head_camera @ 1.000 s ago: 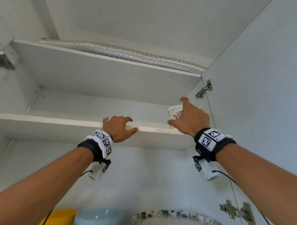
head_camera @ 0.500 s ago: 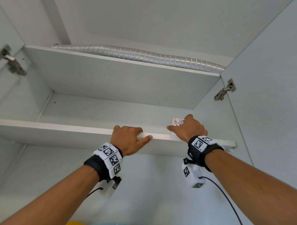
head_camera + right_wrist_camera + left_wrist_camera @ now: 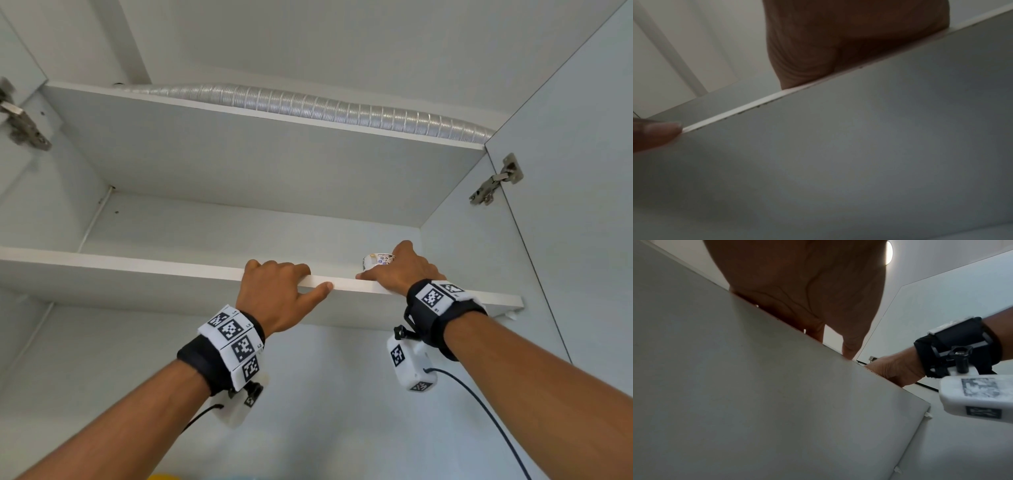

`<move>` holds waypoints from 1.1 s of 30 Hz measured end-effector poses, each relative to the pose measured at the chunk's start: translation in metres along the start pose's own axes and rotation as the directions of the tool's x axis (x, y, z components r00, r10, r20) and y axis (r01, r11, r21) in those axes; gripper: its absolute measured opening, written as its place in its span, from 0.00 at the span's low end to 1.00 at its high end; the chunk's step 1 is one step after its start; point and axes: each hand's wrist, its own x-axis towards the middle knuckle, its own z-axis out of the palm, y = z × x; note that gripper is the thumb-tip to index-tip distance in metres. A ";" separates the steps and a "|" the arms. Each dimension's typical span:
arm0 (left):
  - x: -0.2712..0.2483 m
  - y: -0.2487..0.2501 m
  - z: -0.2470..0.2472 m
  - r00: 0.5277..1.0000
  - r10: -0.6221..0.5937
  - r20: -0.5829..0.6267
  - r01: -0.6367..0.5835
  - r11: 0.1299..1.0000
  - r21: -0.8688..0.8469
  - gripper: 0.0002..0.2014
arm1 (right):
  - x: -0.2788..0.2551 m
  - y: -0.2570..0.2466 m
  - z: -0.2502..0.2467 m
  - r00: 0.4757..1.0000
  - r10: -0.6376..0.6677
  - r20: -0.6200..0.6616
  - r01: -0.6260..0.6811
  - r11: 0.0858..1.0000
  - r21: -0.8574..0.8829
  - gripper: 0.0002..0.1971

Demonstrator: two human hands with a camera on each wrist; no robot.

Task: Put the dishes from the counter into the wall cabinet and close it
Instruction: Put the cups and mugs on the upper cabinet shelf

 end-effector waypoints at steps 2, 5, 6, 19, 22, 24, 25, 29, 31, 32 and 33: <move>0.000 0.000 0.000 1.000 0.004 -0.012 -0.004 1.000 0.000 0.33 | -0.002 0.002 0.002 0.998 -0.010 -0.062 0.012 0.999 0.032 0.48; -0.001 0.001 0.001 1.000 0.001 -0.019 -0.002 1.000 -0.017 0.32 | -0.010 0.008 0.009 0.960 -0.066 -0.274 0.105 0.986 0.130 0.39; -0.001 0.001 0.001 1.000 0.000 -0.023 -0.001 1.000 -0.020 0.32 | -0.013 0.010 0.012 0.933 -0.088 -0.348 0.151 0.976 0.158 0.33; -0.002 0.003 0.002 0.999 -0.011 -0.033 0.010 0.999 -0.034 0.32 | -0.022 0.028 0.032 0.854 -0.267 -0.447 0.324 0.944 0.056 0.20; -0.002 0.003 0.001 1.000 -0.020 -0.005 0.020 0.999 -0.029 0.32 | -0.019 0.039 0.035 0.829 -0.343 -0.442 0.405 0.913 0.051 0.24; -0.002 0.003 0.000 0.999 -0.028 0.023 0.029 0.999 -0.032 0.32 | -0.024 0.047 0.034 0.802 -0.406 -0.439 0.467 0.883 0.037 0.27; -0.003 0.004 -0.001 0.999 -0.032 0.027 0.033 0.999 -0.036 0.32 | -0.028 0.052 0.033 0.777 -0.446 -0.444 0.509 0.861 0.026 0.26; -0.005 0.005 0.000 0.998 -0.039 0.039 0.043 0.995 -0.085 0.34 | -0.045 0.066 0.032 0.776 -0.494 -0.392 0.545 0.838 0.021 0.22; -0.007 0.005 -0.001 0.997 -0.040 0.073 0.047 0.993 -0.106 0.36 | -0.055 0.075 0.033 0.823 -0.499 -0.272 0.505 0.862 -0.054 0.29; -0.009 0.005 -0.002 0.995 -0.041 0.092 0.050 0.993 -0.105 0.37 | -0.060 0.080 0.034 0.830 -0.510 -0.224 0.503 0.859 -0.095 0.32; -0.013 0.007 -0.005 0.994 -0.039 0.105 0.051 0.992 -0.112 0.38 | -0.068 0.086 0.034 0.833 -0.522 -0.183 0.507 0.853 -0.126 0.34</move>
